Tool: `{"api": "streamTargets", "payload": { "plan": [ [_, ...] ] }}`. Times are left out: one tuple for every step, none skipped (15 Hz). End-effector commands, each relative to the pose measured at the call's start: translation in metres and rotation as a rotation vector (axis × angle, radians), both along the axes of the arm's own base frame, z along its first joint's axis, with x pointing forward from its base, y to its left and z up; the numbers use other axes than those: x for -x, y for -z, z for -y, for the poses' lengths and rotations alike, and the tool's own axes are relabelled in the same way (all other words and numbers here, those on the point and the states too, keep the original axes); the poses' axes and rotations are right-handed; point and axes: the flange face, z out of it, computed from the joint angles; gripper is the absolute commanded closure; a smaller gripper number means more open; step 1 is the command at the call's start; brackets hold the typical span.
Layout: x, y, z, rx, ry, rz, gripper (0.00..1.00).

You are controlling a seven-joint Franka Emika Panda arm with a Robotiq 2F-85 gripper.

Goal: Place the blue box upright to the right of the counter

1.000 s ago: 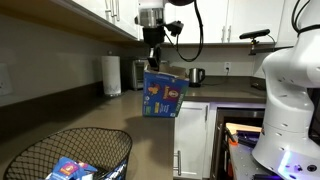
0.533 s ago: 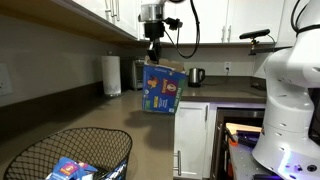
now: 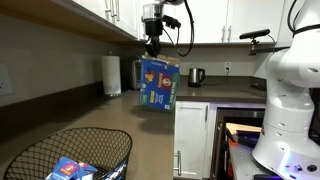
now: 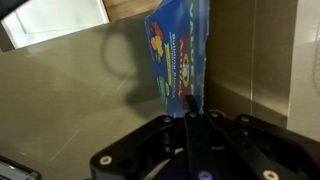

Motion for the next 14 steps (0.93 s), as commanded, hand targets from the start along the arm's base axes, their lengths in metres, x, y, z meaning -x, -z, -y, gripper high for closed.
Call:
{"api": "streamTargets", "payload": {
  "plan": [
    [-0.017,-0.005,0.028,-0.063,0.032,-0.016,0.99],
    [-0.02,-0.006,0.036,-0.072,0.043,-0.015,0.99],
    [-0.024,-0.006,0.045,-0.081,0.058,-0.014,0.99],
    [-0.028,-0.006,0.055,-0.091,0.072,-0.014,0.99],
    [-0.031,-0.005,0.064,-0.103,0.086,-0.012,0.99],
    [-0.034,-0.006,0.076,-0.123,0.103,-0.01,0.99],
    [-0.037,-0.006,0.086,-0.145,0.118,-0.006,0.99],
    [-0.04,-0.006,0.098,-0.168,0.132,-0.003,0.99],
    [-0.041,-0.007,0.108,-0.188,0.146,0.0,0.99],
    [-0.04,-0.006,0.119,-0.205,0.159,0.001,0.99],
    [-0.04,-0.007,0.131,-0.223,0.174,0.002,0.99],
    [-0.039,-0.008,0.143,-0.248,0.19,0.005,0.99],
    [-0.043,-0.009,0.153,-0.267,0.204,0.008,0.99],
    [-0.043,-0.01,0.163,-0.286,0.218,0.007,0.99]
  ]
}}
